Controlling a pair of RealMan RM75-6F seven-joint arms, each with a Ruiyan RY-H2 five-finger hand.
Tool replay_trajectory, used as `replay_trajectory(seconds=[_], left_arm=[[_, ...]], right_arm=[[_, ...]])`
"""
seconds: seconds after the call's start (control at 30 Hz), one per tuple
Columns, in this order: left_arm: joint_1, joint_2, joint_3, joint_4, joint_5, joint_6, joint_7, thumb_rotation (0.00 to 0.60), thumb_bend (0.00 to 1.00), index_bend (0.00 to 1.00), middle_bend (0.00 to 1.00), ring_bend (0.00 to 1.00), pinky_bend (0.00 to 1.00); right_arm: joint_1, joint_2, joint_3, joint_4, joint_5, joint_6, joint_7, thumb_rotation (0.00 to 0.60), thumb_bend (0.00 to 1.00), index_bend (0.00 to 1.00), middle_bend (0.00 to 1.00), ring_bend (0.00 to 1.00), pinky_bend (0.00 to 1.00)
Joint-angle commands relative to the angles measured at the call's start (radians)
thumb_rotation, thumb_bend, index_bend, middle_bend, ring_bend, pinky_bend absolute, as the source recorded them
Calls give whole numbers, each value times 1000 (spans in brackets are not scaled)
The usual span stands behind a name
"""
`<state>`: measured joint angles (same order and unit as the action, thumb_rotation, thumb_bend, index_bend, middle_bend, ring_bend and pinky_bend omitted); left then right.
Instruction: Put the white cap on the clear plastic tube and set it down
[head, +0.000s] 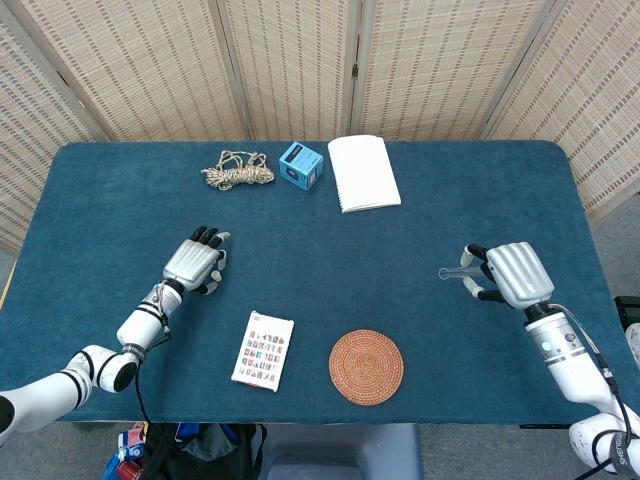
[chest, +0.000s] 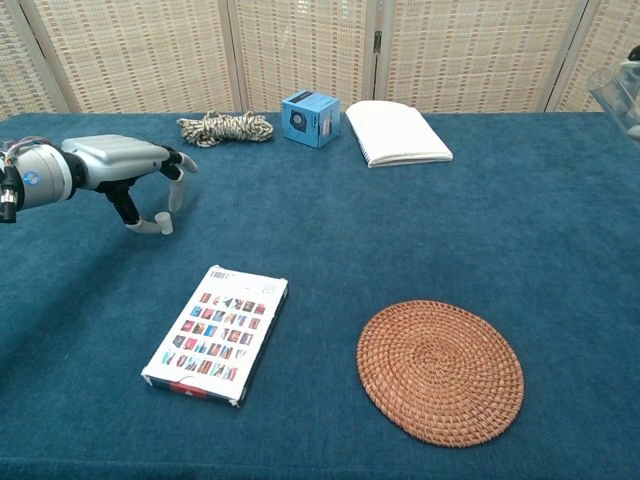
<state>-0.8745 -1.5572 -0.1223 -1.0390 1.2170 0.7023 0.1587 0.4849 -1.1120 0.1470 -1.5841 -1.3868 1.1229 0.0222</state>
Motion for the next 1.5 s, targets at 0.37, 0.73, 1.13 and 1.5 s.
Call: replay_trajectory(seconds=[0.37, 0.73, 1.13, 1.5], left_arm=[[-4, -2, 2, 1, -4, -11, 6, 600, 318, 444, 33, 0, 0], [-3, 5, 1, -10, -10, -14, 12, 600, 318, 445, 33, 0, 0], [-6, -1, 1, -2, -17, -22, 16, 600, 349, 446, 33, 0, 0], [-7, -2, 3, -2, -23, -25, 23, 600, 349, 461, 33, 0, 0]], right_arm=[[0, -2, 0, 8, 0, -2, 6, 600, 757, 856, 1000, 1000, 1000], [2, -6, 1, 11, -2, -5, 8, 600, 757, 856, 1000, 1000, 1000], [2, -6, 2, 10, 2, -7, 6, 600, 757, 857, 1000, 1000, 1000], [5, -8, 1, 14, 3, -13, 10, 600, 757, 857, 1000, 1000, 1000]])
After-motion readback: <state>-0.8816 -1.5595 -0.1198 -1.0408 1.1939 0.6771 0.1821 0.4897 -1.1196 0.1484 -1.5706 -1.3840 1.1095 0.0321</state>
